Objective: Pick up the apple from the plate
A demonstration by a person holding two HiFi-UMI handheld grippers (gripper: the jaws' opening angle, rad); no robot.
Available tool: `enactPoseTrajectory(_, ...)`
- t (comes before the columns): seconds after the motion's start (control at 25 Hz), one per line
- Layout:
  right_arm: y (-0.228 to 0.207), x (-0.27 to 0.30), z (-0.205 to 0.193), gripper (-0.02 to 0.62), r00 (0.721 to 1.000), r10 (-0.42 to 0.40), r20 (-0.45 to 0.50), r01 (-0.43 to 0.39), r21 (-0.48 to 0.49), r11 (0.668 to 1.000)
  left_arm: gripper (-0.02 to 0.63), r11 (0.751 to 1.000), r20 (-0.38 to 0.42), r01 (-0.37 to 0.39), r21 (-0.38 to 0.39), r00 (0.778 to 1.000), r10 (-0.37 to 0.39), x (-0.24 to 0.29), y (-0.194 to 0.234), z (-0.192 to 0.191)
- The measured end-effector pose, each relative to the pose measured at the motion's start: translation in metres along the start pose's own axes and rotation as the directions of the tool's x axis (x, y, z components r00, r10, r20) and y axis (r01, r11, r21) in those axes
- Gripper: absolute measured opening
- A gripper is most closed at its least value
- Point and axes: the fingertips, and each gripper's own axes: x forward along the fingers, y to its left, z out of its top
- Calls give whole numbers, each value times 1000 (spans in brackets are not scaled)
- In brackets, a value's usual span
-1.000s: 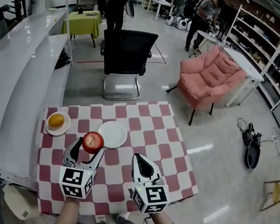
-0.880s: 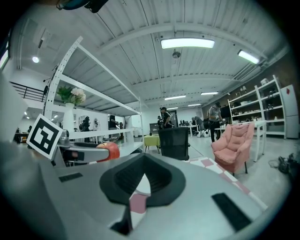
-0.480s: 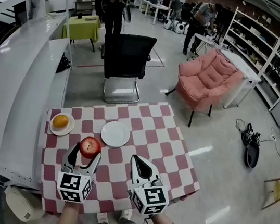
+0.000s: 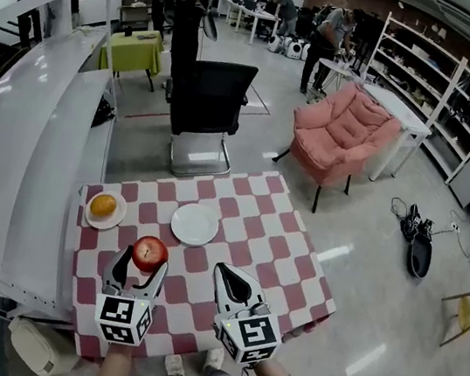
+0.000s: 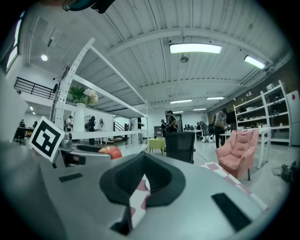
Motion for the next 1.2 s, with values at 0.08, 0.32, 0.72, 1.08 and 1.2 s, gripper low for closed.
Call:
enactPoseTrajectory(0.08,6,-1,1,9,1000,4,-4,-4,-19,1000,328,1000,0,4,-3,1000,-4,-3,0,-1)
enactPoseTrajectory(0.32,12,-4,-2,8,1000,-8,-5,8,-22,1000,328,1000,-1,12,-5,1000,-12,-10,1,-5)
enactPoseTrajectory(0.72,14,-7,-10,8,999,-25,-22,25,18,1000,328,1000,-6,19,2,1000,-19,-18,3,-7)
enactPoseTrajectory(1.08,13,-10,-8,8,999,-42,-18,42,31,999,328,1000,-9,22,5,1000,-22,-23,5,-5)
enactPoseTrajectory(1.2,13,-11,-7,8,999,-41,-17,41,28,999,328,1000,-6,22,2,1000,-22,-24,4,-4)
